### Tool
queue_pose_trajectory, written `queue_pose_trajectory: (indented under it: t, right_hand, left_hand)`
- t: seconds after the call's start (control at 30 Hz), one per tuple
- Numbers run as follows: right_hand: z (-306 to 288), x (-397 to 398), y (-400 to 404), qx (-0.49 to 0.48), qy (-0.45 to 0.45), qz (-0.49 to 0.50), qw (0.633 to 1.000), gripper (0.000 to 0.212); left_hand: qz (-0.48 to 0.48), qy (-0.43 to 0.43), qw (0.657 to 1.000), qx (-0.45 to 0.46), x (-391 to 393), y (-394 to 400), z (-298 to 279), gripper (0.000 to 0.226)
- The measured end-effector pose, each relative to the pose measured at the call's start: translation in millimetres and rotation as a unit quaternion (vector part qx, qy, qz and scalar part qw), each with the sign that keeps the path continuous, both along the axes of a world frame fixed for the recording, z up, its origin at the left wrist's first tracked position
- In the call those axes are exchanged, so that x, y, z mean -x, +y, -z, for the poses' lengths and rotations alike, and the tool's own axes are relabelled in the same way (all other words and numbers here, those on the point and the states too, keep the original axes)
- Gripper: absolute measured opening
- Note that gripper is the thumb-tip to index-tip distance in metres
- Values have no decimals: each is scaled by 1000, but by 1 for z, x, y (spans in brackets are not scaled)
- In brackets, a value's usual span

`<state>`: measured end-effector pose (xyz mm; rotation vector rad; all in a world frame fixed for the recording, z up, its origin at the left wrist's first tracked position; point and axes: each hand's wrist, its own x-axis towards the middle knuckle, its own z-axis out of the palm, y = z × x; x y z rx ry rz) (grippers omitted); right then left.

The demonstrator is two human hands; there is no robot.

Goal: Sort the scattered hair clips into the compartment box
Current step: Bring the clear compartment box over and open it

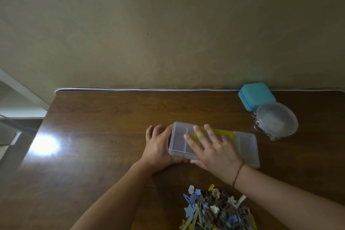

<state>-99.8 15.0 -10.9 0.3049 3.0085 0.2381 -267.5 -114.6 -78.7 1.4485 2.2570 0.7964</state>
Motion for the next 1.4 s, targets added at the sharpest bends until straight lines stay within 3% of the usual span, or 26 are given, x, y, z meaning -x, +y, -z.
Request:
queue_pose_trajectory:
  t: [0.13,0.23,0.37,0.8,0.97,1.1,1.2,1.27,1.4]
  right_hand:
    - [-7,-19,7,-1,38,-48,998,70]
    - [-8,-46,20,-10,40,-42,998,79]
    - [1,-86,37,-17,27,37,999,92]
    - [12,-97,49,-30,79,-28,996,84]
    - [-19,-99,73,57,125,-76,988,58]
    - [-37,-73,93,194,250,32,948,49]
    - [-23,-33,106,274,281,140,909,38]
    - [-8,-12,113,314,264,211,887,33]
    - [18,0,118,338,123,319,877,39]
  left_hand:
    - [-10,-12,1000,-3,-4,-4,0,106]
    - [-11,-18,1000,1,-6,-8,-1,105]
    - [-19,-21,1000,3,-8,-9,-3,104]
    - [-18,-22,1000,-1,-10,-9,-5,103]
    - [-32,-29,999,-8,-17,-23,-5,103]
    - [-55,-17,998,-37,-33,-38,-2,97]
    - [-69,-18,997,-31,-40,-41,-2,97]
    - [-66,-25,997,-22,-40,-41,-2,97]
    - [-65,-26,998,-3,-39,-47,3,100]
